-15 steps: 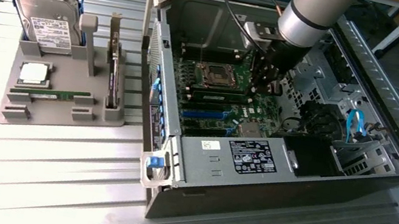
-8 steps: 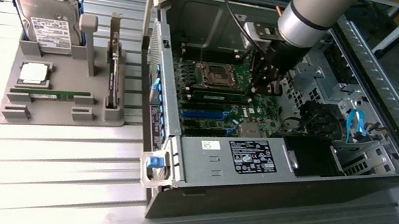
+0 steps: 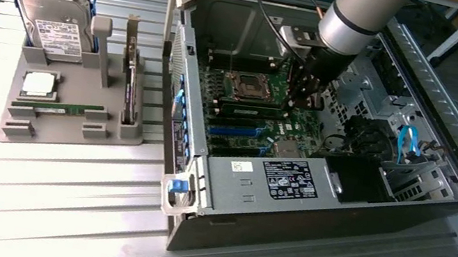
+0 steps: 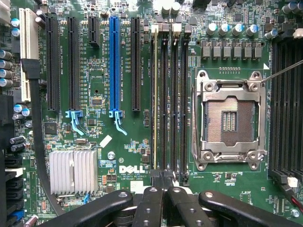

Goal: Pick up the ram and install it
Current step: 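Press down the ram until it locks into place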

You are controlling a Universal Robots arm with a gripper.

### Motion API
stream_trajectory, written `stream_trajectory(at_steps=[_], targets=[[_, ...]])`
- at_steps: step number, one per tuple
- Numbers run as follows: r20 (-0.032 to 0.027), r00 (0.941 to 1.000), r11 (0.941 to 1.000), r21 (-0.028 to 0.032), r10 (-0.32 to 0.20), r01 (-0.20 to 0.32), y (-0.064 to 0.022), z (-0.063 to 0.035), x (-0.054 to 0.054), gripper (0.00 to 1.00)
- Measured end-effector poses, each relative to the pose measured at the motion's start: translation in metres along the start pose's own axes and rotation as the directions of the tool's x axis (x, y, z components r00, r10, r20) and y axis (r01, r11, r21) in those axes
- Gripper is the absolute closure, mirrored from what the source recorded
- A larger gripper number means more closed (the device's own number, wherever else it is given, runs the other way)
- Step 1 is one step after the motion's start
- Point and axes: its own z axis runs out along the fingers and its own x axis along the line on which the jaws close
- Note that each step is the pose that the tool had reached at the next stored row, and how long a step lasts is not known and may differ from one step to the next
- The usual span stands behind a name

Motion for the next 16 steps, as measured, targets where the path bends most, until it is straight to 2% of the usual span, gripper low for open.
stream_trajectory(at_steps=[6,11,16], targets=[[0.0007,1.0,1.0,0.0002,0.0,0.0,0.0,-0.0009,0.0,0.9],[0.0001,1.0,1.0,0.0,0.0,0.0,0.0003,-0.0124,0.0,0.9],[0.0002,1.0,1.0,0.0001,0.0,0.0,0.0003,-0.0132,0.0,0.9]])
